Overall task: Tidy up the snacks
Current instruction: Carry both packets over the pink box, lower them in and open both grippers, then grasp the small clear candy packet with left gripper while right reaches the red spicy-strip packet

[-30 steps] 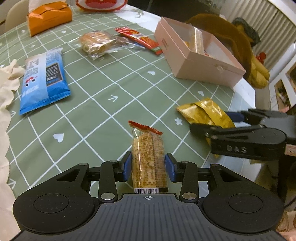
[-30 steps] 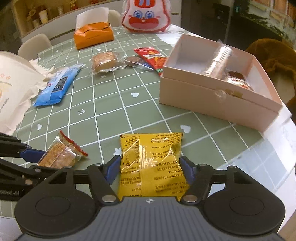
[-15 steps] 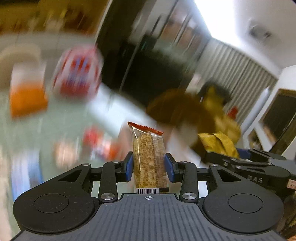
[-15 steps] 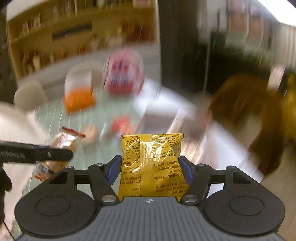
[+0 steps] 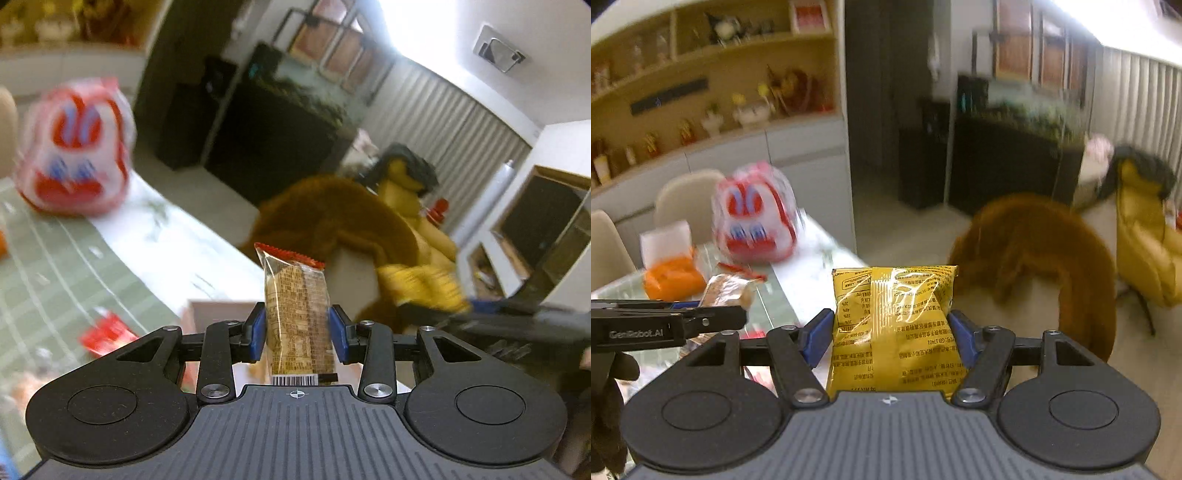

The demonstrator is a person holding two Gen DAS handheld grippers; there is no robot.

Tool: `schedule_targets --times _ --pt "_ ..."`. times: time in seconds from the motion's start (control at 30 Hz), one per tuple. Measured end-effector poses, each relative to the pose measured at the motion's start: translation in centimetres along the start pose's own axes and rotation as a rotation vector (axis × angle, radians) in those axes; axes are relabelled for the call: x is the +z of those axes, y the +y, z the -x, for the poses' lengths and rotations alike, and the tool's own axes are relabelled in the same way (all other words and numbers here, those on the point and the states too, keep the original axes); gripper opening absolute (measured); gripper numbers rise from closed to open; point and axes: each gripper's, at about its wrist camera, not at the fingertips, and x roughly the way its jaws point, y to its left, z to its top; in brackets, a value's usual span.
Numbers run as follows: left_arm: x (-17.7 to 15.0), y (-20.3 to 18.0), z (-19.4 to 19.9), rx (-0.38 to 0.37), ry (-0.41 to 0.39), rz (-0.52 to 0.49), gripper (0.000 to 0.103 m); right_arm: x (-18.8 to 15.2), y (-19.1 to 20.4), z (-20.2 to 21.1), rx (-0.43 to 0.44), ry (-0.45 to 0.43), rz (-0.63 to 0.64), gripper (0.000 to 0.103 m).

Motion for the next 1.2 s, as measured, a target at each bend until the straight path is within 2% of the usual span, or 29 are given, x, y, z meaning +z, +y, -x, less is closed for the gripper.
schedule_targets --times 0.07,0.1,0.13,0.17,0.27,0.4,0.5,0.53,0.57,0.63,0.67,0.7,0.77,0.83,0.9,0.97,1.0,1.1,1.13,1.2 --pt "-0.4 1.1 -3.0 -0.03 0.055 0.028 0.042 -1.0 0.1 -2.7 0.002 0.063 -0.012 0.067" --pt "-0.6 1.7 -4.7 -0.036 0.123 0.028 0.042 -1.4 0.2 -4.2 0.008 0.11 -0.015 0.068" --pt "-1.0 2.4 -6.0 -0.028 0.186 0.04 0.042 -1.6 0.3 -5.6 0.008 0.159 -0.023 0.069" --pt "-1.3 3.1 -6.3 -0.018 0.202 0.059 0.043 -1.8 0.4 -6.8 -0.002 0.194 -0.037 0.071" --pt "-2.1 5.3 -4.7 0.004 0.165 0.1 0.043 -2.4 1.3 -7.9 -0.01 0.21 -0.025 0.08" --pt "-2.3 7.8 -1.6 0.034 0.1 0.182 0.043 -1.9 3.3 -8.0 -0.015 0.186 0.031 0.085" --pt "-2.5 8.2 -1.3 -0.044 0.082 0.308 0.043 -1.6 4.6 -8.3 -0.014 0.179 0.056 0.085" --pt "-2.6 7.7 -1.9 -0.089 0.098 0.303 0.043 -1.4 5.0 -8.5 -0.021 0.177 0.06 0.085" --pt "-2.4 7.1 -2.8 -0.1 0.112 0.286 0.044 -1.2 5.1 -8.4 -0.032 0.171 0.062 0.085" --pt "-2.8 6.3 -4.3 -0.02 0.169 0.223 0.044 -1.1 4.7 -7.8 -0.068 0.155 0.062 0.085" --pt "-3.1 6.2 -4.9 0.031 0.181 0.193 0.043 -1.0 4.3 -7.3 -0.092 0.149 0.059 0.085" --pt "-3.3 6.3 -5.0 0.047 0.171 0.183 0.043 -1.1 3.7 -7.0 -0.097 0.146 0.046 0.085" --pt "-3.7 7.1 -4.1 0.047 0.138 0.202 0.043 -1.3 2.3 -6.3 -0.098 0.14 0.013 0.086" --pt "-3.7 8.1 -2.3 0.023 0.076 0.245 0.043 -1.6 1.4 -5.9 -0.111 0.129 -0.004 0.088" --pt "-3.3 9.3 0.1 0.036 -0.002 0.291 0.043 -1.9 0.8 -5.8 -0.12 0.133 -0.019 0.088" --pt "-3.4 11.3 2.7 0.121 -0.068 0.331 0.043 -2.2 0.6 -5.8 -0.098 0.14 -0.039 0.088" --pt "-3.6 12.1 4.0 0.187 -0.084 0.345 0.043 -2.4 0.8 -5.9 -0.077 0.145 -0.044 0.088" --pt "-4.3 13.8 6.5 0.37 -0.07 0.303 0.043 -2.6 2.7 -6.6 -0.019 0.168 -0.034 0.088" --pt "-4.6 14.2 6.8 0.398 -0.058 0.292 0.043 -2.6 3.7 -7.0 0.001 0.177 -0.021 0.088" --pt "-5.2 15.3 7.0 0.403 -0.03 0.317 0.043 -2.5 6.2 -7.8 0.041 0.189 0.018 0.088"
